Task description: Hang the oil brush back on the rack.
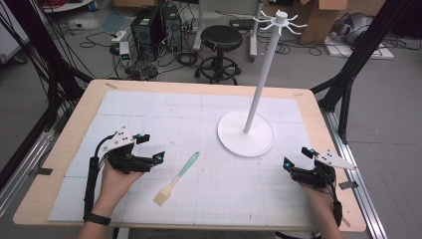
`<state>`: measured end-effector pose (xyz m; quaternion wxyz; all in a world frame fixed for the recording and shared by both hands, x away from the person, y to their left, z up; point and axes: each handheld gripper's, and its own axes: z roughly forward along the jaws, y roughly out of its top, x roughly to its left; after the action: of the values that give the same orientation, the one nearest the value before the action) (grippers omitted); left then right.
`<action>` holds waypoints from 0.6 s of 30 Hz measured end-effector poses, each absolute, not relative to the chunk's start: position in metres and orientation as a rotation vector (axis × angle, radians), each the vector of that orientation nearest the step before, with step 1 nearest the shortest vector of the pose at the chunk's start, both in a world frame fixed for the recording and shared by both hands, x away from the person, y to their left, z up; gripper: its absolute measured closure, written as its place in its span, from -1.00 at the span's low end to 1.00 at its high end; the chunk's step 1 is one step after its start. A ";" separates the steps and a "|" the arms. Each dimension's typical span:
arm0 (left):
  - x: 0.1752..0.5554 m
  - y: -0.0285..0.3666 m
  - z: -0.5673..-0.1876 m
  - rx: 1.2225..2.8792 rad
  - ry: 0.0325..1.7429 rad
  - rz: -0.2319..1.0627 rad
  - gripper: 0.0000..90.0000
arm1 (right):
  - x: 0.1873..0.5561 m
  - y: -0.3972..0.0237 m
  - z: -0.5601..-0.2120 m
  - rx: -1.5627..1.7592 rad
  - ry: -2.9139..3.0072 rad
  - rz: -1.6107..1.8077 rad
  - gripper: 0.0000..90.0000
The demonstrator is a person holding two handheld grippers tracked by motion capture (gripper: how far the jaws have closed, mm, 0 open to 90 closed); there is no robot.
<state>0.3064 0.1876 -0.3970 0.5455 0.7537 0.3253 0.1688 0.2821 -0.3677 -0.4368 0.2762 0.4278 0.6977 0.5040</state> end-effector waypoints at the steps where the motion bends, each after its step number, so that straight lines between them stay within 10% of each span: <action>1: 0.306 0.185 -0.397 1.789 0.778 0.396 -0.67 | 0.282 -0.367 -0.437 1.148 1.877 1.354 -0.67; 18: 0.304 0.139 -0.413 1.915 0.784 0.348 -0.67 | 0.282 -0.368 -0.437 1.145 1.876 1.350 -0.67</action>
<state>0.3040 0.1393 -0.4126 0.4983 0.7914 0.3238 0.1437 0.2818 -0.3677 -0.4368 0.2775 0.4264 0.6987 0.5029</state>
